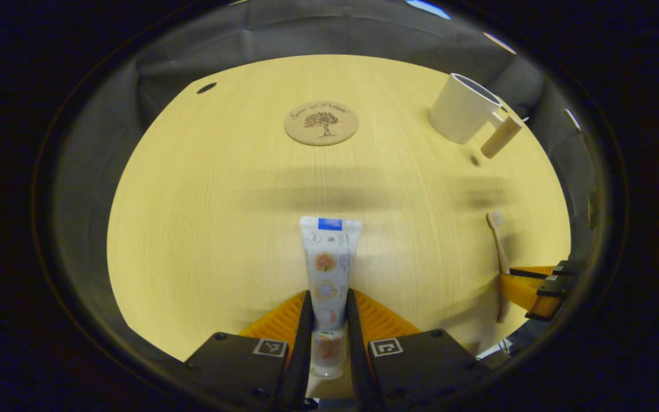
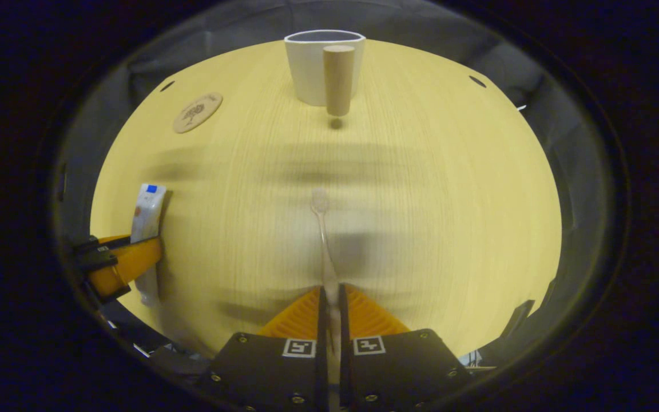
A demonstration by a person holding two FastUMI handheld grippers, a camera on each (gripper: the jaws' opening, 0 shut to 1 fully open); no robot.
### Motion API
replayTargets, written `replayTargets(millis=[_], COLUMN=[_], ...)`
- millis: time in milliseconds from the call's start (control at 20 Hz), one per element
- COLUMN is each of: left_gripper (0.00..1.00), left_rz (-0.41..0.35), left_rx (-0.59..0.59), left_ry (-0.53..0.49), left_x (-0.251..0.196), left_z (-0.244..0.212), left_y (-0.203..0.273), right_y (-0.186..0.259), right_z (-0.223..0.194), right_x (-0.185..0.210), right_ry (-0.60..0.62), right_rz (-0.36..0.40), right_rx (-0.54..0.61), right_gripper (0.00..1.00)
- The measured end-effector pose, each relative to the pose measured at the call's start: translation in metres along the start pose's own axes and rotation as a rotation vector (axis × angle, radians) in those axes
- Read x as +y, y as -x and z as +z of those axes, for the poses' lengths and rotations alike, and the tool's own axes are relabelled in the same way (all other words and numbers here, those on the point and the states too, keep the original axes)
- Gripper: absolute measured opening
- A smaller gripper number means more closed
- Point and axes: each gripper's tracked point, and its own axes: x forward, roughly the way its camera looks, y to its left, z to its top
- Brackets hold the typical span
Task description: Put the toothbrush and toothpaste on the desktop into the cup, then pick up the cup and place it on the coaster on the desktop.
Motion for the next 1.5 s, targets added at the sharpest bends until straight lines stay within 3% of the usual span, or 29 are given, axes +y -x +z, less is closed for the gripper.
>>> replayTargets(millis=[100, 150, 200, 300, 350, 750, 1200, 1500], left_gripper=[0.34, 0.34, 0.26, 0.27, 0.21, 0.18, 0.18, 0.19], left_rz=[-0.01, -0.009, -0.017, -0.034, -0.051, -0.089, -0.129, -0.147], left_rx=[0.001, 0.0, 0.002, -0.017, -0.023, -0.088, -0.299, -0.472], left_ry=[-0.009, -0.009, -0.007, -0.01, -0.009, 0.027, 0.104, 0.149], left_x=[-0.001, -0.001, -0.001, -0.001, -0.003, -0.006, -0.014, -0.018], left_z=[-0.001, 0.001, 0.0, 0.002, 0.002, 0.009, 0.051, 0.1], left_y=[-0.001, 0.001, 0.0, 0.002, 0.002, 0.009, 0.046, 0.085], right_y=[0.001, -0.002, -0.001, -0.001, -0.001, 0.006, 0.069, 0.129], right_z=[0.001, 0.004, 0.002, 0.004, 0.006, 0.01, 0.067, 0.13], right_x=[0.0, 0.0, 0.001, 0.003, 0.003, 0.015, 0.038, 0.036], right_ry=[0.009, -0.015, -0.023, -0.036, -0.034, -0.04, -0.047, -0.022], right_rz=[0.01, 0.018, 0.029, 0.044, 0.047, 0.096, 0.21, 0.238], right_rx=[0.001, -0.013, -0.002, -0.013, -0.022, -0.1, -0.471, -0.747], right_gripper=[0.09, 0.02, 0.04, 0.04, 0.03, 0.02, 0.02, 0.02])
